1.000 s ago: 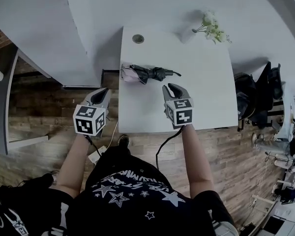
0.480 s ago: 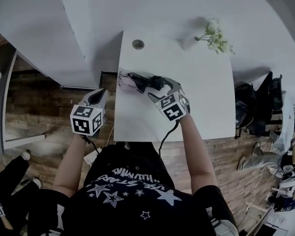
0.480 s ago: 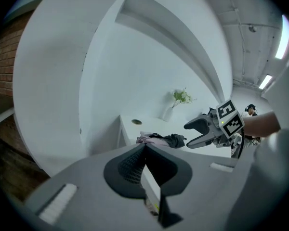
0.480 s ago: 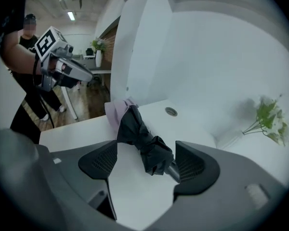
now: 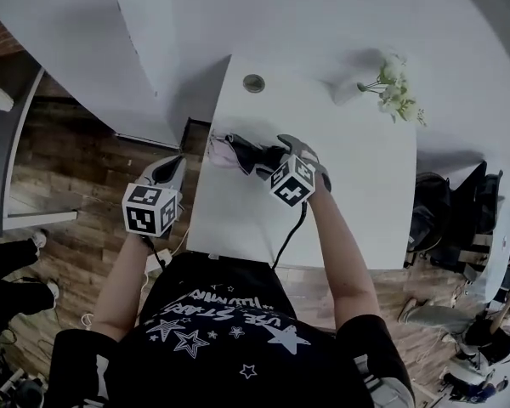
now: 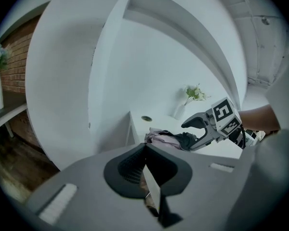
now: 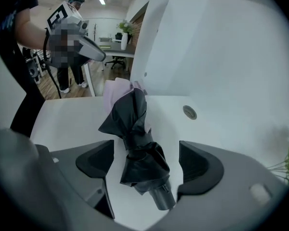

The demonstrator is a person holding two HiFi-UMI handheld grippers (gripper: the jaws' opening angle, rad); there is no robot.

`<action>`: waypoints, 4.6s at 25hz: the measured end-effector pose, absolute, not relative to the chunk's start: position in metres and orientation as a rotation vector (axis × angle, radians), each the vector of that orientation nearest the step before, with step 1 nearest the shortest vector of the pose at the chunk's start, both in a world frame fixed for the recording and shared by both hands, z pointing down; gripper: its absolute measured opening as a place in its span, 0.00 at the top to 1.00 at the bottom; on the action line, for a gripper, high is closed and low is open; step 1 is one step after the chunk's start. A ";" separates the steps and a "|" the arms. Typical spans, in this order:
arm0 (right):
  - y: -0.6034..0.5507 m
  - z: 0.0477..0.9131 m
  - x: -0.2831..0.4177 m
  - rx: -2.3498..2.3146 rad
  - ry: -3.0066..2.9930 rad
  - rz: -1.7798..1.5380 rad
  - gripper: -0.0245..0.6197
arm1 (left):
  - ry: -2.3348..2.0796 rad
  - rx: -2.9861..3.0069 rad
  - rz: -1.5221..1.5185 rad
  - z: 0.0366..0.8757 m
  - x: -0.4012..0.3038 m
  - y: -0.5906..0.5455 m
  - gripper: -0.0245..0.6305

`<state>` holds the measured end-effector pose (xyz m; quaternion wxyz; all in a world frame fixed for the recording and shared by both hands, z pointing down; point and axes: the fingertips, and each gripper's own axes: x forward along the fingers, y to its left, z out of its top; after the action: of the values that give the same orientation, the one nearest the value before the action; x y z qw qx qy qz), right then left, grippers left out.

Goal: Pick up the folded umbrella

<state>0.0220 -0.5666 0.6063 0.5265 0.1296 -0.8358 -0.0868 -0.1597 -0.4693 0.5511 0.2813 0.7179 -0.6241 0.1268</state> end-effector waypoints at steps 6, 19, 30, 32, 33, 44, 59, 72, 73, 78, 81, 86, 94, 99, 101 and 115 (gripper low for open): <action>-0.565 0.625 0.018 0.181 -1.948 -0.190 0.35 | -1.683 1.901 0.351 0.557 -0.152 -0.472 0.96; -0.561 0.645 0.003 -0.092 -1.845 -0.233 0.51 | -1.688 1.865 0.363 0.567 -0.151 -0.473 0.96; -0.554 0.647 0.003 -0.161 -1.860 -0.137 0.60 | -1.668 1.864 0.375 0.574 -0.150 -0.469 0.96; -0.555 0.646 0.004 -0.122 -1.875 -0.144 0.61 | -1.661 1.873 0.375 0.573 -0.147 -0.469 0.96; -0.555 0.645 0.005 -0.098 -1.884 -0.146 0.61 | -1.659 1.878 0.376 0.572 -0.146 -0.469 0.96; -0.546 0.630 0.007 0.108 -1.885 -0.207 0.61 | -1.668 1.958 0.353 0.546 -0.147 -0.468 0.96; -0.508 0.544 0.011 0.647 -2.198 0.172 0.61 | -1.598 2.107 0.279 0.513 -0.164 -0.447 0.96; -0.456 0.493 0.062 1.084 -2.461 0.578 0.60 | -1.424 2.267 0.283 0.507 -0.105 -0.433 0.96; -0.453 0.493 0.065 1.099 -2.465 0.600 0.60 | -1.421 2.270 0.282 0.505 -0.102 -0.432 0.96; -0.436 0.486 0.080 1.155 -2.510 0.688 0.60 | -1.425 2.286 0.285 0.493 -0.085 -0.416 0.96; -0.413 0.479 0.090 1.175 -2.534 0.716 0.60 | -1.432 2.293 0.288 0.488 -0.075 -0.394 0.96; -0.369 0.472 0.107 1.210 -2.557 0.722 0.60 | -1.443 2.320 0.288 0.476 -0.060 -0.358 0.96; -0.294 0.462 0.123 1.262 -2.595 0.748 0.60 | -1.429 2.368 0.289 0.463 -0.039 -0.291 0.96; -0.252 0.457 0.132 1.273 -2.610 0.734 0.60 | -1.422 2.389 0.283 0.459 -0.028 -0.253 0.96; -0.240 0.456 0.136 1.276 -2.611 0.733 0.60 | -1.424 2.394 0.278 0.456 -0.024 -0.240 0.96; -0.173 0.451 0.158 1.298 -2.593 0.704 0.60 | -1.425 2.409 0.248 0.446 -0.006 -0.170 0.96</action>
<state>0.1577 -0.1726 0.4509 0.0788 0.4337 -0.8662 0.2353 -0.0063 -0.1702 0.4456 0.1652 0.8456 -0.5000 0.0870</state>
